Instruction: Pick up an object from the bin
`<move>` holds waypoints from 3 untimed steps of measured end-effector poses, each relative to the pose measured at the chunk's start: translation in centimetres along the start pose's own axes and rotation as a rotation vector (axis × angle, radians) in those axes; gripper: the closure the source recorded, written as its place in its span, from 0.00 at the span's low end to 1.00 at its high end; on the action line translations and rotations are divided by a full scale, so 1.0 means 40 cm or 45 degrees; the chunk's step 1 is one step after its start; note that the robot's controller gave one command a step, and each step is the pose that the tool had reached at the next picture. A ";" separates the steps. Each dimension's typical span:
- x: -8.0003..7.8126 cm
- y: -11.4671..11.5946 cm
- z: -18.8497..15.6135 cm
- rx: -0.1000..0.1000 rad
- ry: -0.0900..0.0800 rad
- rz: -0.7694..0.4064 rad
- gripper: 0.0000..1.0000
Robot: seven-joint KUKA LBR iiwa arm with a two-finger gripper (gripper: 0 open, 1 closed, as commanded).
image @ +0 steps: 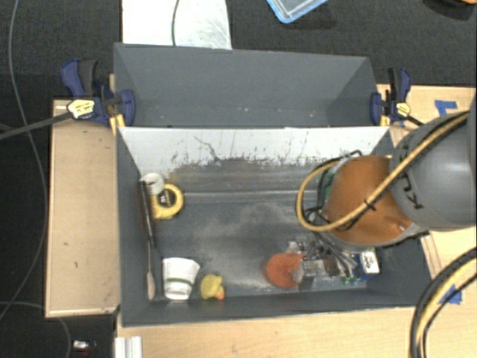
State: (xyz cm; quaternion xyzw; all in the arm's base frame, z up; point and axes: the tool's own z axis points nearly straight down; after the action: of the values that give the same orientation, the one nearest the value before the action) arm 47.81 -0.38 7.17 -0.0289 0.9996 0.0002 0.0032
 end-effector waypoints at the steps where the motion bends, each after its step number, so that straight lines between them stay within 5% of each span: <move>1: 0.000 -0.001 0.000 0.000 0.000 0.002 1.00; 3: 0.005 0.000 -0.103 -0.001 0.008 0.005 1.00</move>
Offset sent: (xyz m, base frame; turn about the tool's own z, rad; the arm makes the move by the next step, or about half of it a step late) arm 0.0000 -0.0003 0.0181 0.0009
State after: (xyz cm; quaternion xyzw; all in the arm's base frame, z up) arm 47.57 -0.38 11.28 -0.0270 0.9996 0.0003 0.0002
